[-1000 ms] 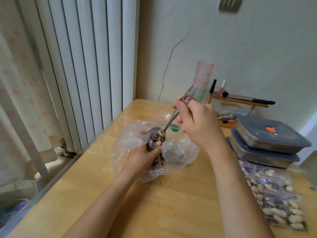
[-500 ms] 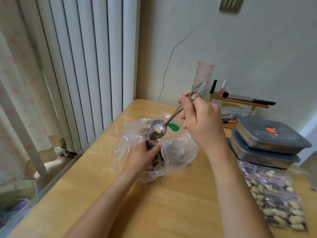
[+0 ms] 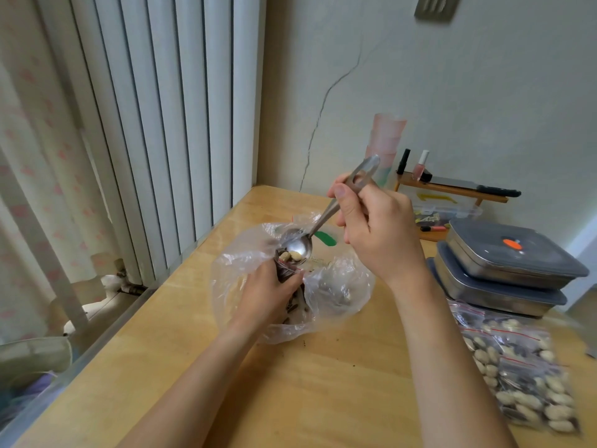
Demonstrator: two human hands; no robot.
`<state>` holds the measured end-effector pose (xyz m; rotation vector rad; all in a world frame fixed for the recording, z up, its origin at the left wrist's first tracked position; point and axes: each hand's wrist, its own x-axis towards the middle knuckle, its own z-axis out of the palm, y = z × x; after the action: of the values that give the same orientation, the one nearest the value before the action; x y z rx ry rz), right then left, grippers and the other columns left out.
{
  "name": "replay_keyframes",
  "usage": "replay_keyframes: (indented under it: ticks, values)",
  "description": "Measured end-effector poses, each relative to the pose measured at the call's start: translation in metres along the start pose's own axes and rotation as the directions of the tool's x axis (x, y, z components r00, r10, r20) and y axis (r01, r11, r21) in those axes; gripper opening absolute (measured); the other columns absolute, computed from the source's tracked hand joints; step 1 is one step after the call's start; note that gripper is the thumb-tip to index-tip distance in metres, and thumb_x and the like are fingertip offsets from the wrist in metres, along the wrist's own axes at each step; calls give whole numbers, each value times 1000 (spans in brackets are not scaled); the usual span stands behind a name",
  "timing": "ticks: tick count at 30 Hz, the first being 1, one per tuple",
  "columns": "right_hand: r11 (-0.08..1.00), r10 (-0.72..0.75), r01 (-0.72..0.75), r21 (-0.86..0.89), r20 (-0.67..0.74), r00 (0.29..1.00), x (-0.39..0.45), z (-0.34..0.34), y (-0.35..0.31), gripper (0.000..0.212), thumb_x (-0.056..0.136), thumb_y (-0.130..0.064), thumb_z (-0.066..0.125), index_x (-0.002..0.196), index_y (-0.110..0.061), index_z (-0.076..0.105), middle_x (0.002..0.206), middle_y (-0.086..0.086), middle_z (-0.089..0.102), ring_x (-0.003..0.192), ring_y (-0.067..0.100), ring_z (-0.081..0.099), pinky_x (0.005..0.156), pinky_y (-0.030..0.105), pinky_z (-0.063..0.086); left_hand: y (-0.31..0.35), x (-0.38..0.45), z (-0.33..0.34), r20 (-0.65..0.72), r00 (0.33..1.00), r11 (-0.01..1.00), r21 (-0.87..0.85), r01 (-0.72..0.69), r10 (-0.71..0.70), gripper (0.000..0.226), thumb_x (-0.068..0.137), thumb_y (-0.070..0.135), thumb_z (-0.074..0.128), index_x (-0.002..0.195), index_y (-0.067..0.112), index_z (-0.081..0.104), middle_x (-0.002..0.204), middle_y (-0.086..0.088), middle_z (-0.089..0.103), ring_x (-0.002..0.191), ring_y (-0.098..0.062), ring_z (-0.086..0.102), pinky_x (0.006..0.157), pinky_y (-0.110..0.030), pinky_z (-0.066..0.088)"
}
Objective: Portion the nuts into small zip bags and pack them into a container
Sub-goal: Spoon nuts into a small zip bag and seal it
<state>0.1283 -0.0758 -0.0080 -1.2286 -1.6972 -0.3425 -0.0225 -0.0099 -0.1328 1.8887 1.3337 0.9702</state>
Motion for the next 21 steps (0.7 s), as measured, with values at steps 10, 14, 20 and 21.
replay_keyframes:
  ticks: [10, 14, 20, 21]
  values:
    - [896, 411, -431, -101, -173, 895, -3, 7, 29, 39, 110, -30, 39, 92, -8, 66, 70, 8, 68, 57, 21, 66, 61, 38, 55, 1, -3, -2, 43, 995, 993, 85, 83, -87, 29, 97, 42, 59, 73, 27, 52, 73, 5, 61, 77, -21, 58, 66, -30, 40]
    - [645, 764, -763, 46, -58, 643, -17, 12, 57, 33, 110, -27, 39, 102, -9, 65, 67, 6, 71, 53, 17, 69, 64, 33, 60, 4, -4, -4, 23, 997, 997, 33, 68, -69, 24, 97, 43, 61, 80, 29, 53, 80, 4, 63, 78, -18, 56, 71, -32, 44]
    - [179, 919, -943, 282, 294, 262, -37, 29, 77, 25, 110, -23, 44, 106, -4, 60, 75, 14, 67, 50, 19, 62, 46, 23, 46, 6, -7, -1, 64, 987, 989, 34, 143, -145, 44, 97, 54, 57, 62, 28, 54, 60, 8, 57, 70, -16, 56, 67, -29, 38]
    - [155, 909, -954, 258, 341, 240, -39, 29, 79, 22, 110, -24, 47, 103, -6, 58, 75, 13, 66, 51, 18, 59, 47, 22, 44, 5, -7, -2, 64, 987, 989, 1, 146, -145, 42, 96, 54, 59, 64, 27, 57, 60, 8, 58, 68, -14, 57, 67, -29, 40]
